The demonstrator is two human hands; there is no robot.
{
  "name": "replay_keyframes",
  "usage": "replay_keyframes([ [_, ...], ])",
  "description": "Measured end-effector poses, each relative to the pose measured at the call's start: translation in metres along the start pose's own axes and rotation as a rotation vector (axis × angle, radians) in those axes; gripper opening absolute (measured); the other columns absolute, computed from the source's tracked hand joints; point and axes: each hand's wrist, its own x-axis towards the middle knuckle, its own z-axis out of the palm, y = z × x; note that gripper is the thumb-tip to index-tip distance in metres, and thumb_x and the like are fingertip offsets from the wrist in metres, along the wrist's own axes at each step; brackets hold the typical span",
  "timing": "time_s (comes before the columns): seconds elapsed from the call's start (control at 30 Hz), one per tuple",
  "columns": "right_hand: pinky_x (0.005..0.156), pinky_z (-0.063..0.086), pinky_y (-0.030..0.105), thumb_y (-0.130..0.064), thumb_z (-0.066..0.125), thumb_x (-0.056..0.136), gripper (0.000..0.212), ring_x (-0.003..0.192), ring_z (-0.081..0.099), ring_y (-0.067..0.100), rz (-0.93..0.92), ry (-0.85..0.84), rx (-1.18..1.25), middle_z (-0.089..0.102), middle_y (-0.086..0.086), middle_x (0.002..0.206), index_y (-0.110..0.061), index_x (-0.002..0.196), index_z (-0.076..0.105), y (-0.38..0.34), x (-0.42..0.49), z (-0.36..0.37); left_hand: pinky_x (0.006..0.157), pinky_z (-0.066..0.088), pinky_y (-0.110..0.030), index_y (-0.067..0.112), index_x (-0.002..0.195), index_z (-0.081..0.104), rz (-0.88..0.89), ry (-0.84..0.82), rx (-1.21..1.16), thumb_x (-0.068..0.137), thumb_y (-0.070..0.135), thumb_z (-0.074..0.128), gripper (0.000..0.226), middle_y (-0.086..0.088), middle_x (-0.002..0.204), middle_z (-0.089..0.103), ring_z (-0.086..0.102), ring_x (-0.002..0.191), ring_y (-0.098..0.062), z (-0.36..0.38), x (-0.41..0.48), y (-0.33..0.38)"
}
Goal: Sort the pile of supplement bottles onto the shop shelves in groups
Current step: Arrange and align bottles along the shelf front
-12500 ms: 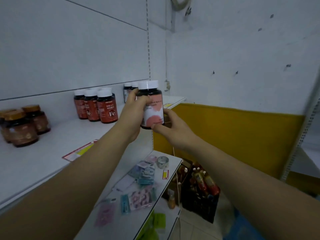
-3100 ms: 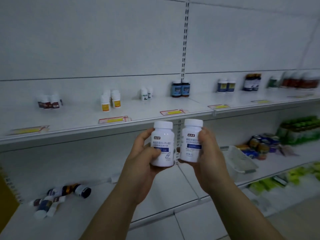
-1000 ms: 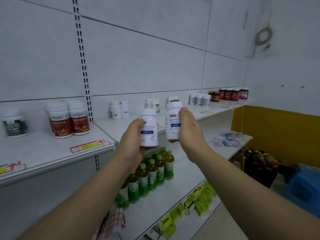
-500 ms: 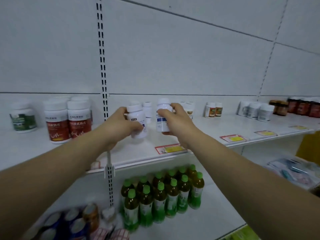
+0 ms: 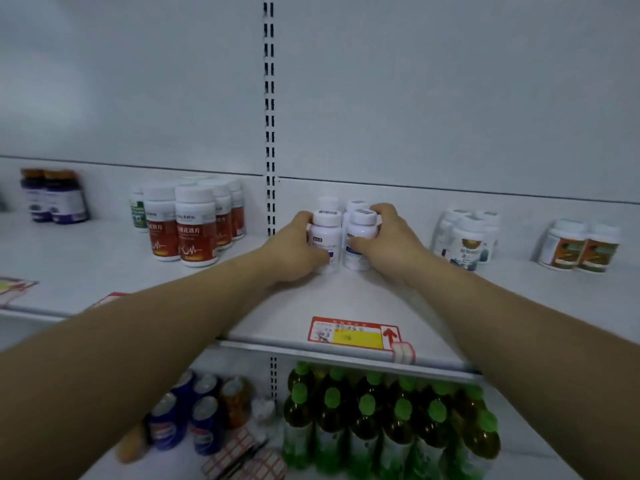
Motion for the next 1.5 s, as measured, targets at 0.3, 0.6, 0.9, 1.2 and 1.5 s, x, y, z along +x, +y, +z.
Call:
replay_keyframes([
  [0.3,0.09,0.039,0.03,-0.025,0.06,0.086,0.063,0.115,0.051,0.027,-0.091,0.004,-0.176,0.048,0.009,0.133,-0.024,0.142,0.033,0.011,0.017,0.01,0.091,0.037,-0.026,0.03,0.144,0.027,-0.019,0.038,0.085,0.088,0.017,0.054,0.063,0.002,0.126,0.056,0.054,0.109,-0.021,0.01,0.016,-0.004],
  [0.6,0.084,0.036,0.026,-0.032,0.062,0.088,0.065,0.116,0.05,0.026,-0.097,0.006,-0.188,0.045,0.007,0.133,-0.025,0.144,0.03,0.008,0.011,0.013,0.104,0.035,-0.034,0.036,0.15,-0.004,-0.093,-0.05,0.12,0.09,0.027,0.056,0.084,-0.002,0.14,0.048,0.049,0.124,-0.028,0.006,0.02,-0.003],
  [0.9,0.106,0.032,0.039,-0.05,0.054,0.088,0.067,0.136,0.031,0.026,-0.24,-0.054,-0.402,0.033,0.005,0.148,-0.025,0.146,0.032,-0.063,0.011,-0.001,0.106,0.029,-0.032,0.028,0.148,0.024,-0.158,-0.064,0.324,0.09,0.044,0.058,0.069,0.0,0.153,0.03,0.037,0.135,-0.022,-0.051,-0.053,0.01],
  [1.2,0.101,0.036,0.037,-0.056,0.05,0.09,0.068,0.133,0.038,0.029,-0.486,-0.277,-0.484,0.036,0.007,0.149,-0.022,0.146,0.034,-0.198,-0.037,0.105,0.102,0.032,-0.029,0.028,0.143,0.035,-0.266,0.071,0.516,0.09,0.045,0.056,0.059,0.003,0.15,0.036,0.041,0.13,-0.018,-0.153,-0.188,-0.04],
  [1.5,0.096,0.036,0.034,-0.057,0.048,0.091,0.068,0.129,0.041,0.027,-0.71,-0.42,-0.348,0.042,0.007,0.145,-0.018,0.144,0.036,-0.362,-0.127,0.279,0.104,0.033,-0.031,0.027,0.142,0.038,-0.486,0.169,0.582,0.091,0.042,0.057,0.056,0.002,0.148,0.039,0.041,0.13,-0.019,-0.286,-0.343,-0.156],
])
